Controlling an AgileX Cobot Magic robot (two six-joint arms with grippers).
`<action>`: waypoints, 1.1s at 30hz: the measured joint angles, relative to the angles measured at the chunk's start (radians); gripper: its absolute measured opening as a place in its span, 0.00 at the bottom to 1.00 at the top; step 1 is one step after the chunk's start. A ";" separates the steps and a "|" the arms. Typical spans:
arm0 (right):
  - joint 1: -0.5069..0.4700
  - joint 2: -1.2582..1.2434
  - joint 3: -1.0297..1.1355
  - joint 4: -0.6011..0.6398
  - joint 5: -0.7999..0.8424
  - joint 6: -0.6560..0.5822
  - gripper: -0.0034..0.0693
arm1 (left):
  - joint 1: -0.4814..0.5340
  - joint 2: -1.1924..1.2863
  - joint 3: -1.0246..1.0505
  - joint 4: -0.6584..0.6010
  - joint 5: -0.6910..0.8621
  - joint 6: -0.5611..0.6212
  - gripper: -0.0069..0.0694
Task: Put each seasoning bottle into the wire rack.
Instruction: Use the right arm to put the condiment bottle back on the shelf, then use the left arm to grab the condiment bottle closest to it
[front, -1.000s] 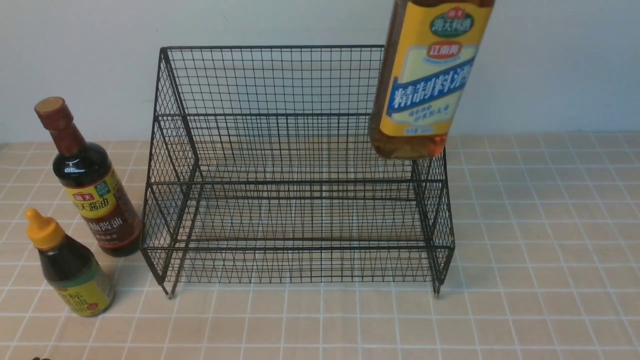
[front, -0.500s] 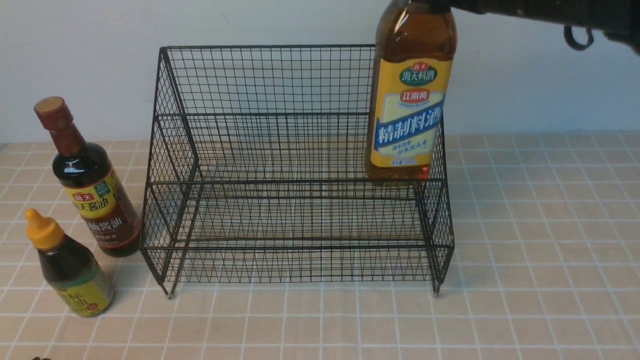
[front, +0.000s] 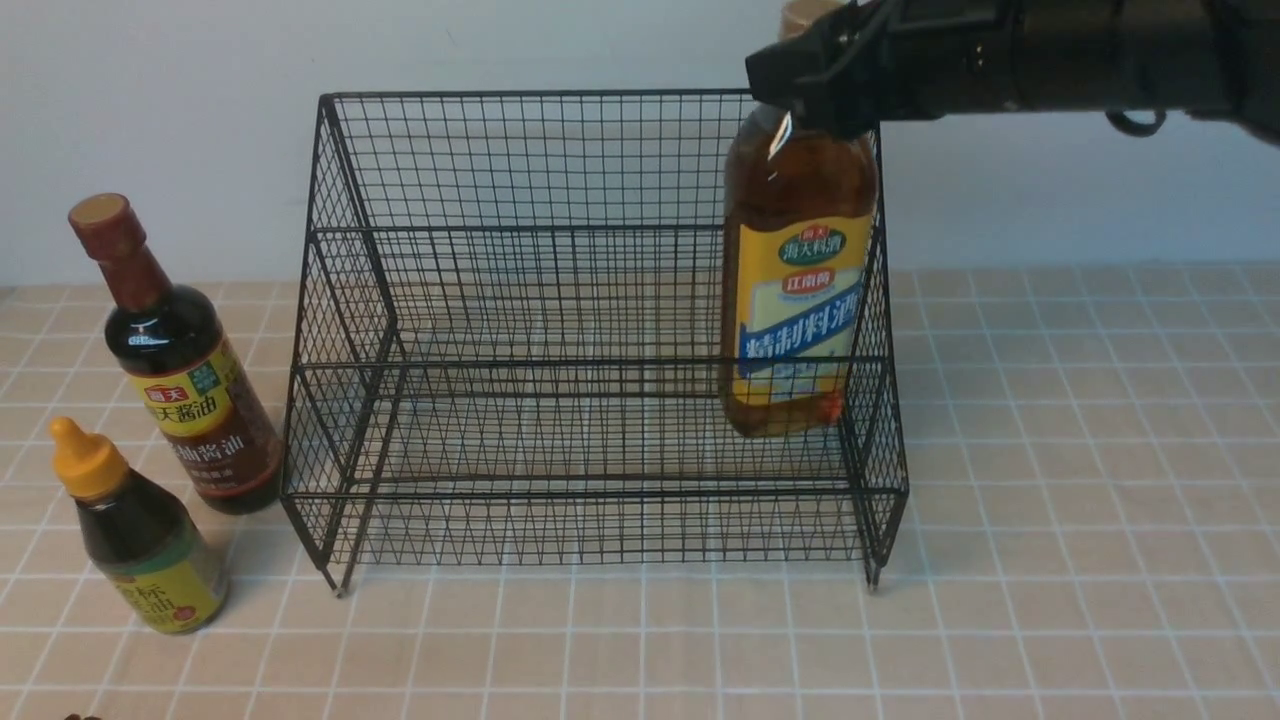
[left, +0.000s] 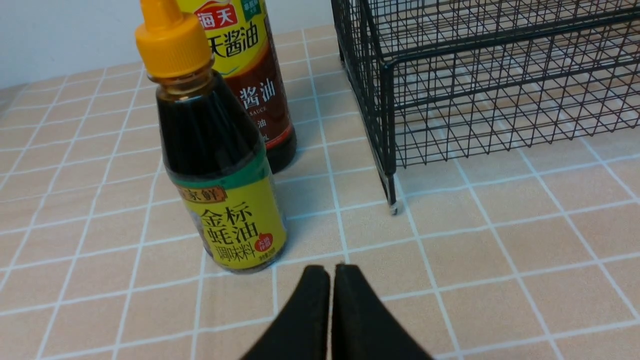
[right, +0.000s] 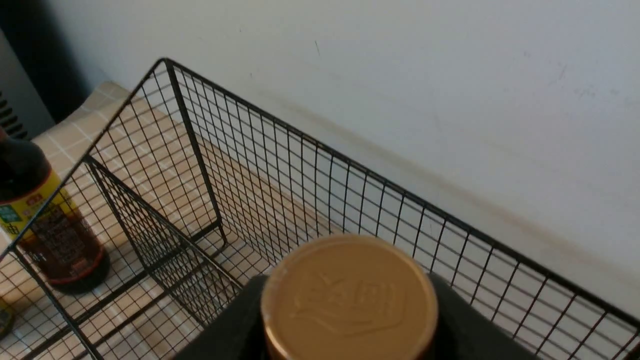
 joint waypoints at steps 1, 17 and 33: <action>0.000 0.002 0.000 0.000 0.000 0.000 0.50 | 0.000 0.000 0.000 0.000 0.000 0.000 0.08; 0.000 0.036 -0.006 -0.060 0.052 0.064 0.55 | 0.000 0.000 0.000 0.000 0.000 0.000 0.08; -0.067 -0.288 -0.015 -0.131 0.002 0.288 0.47 | 0.000 0.000 0.000 0.000 0.000 0.000 0.08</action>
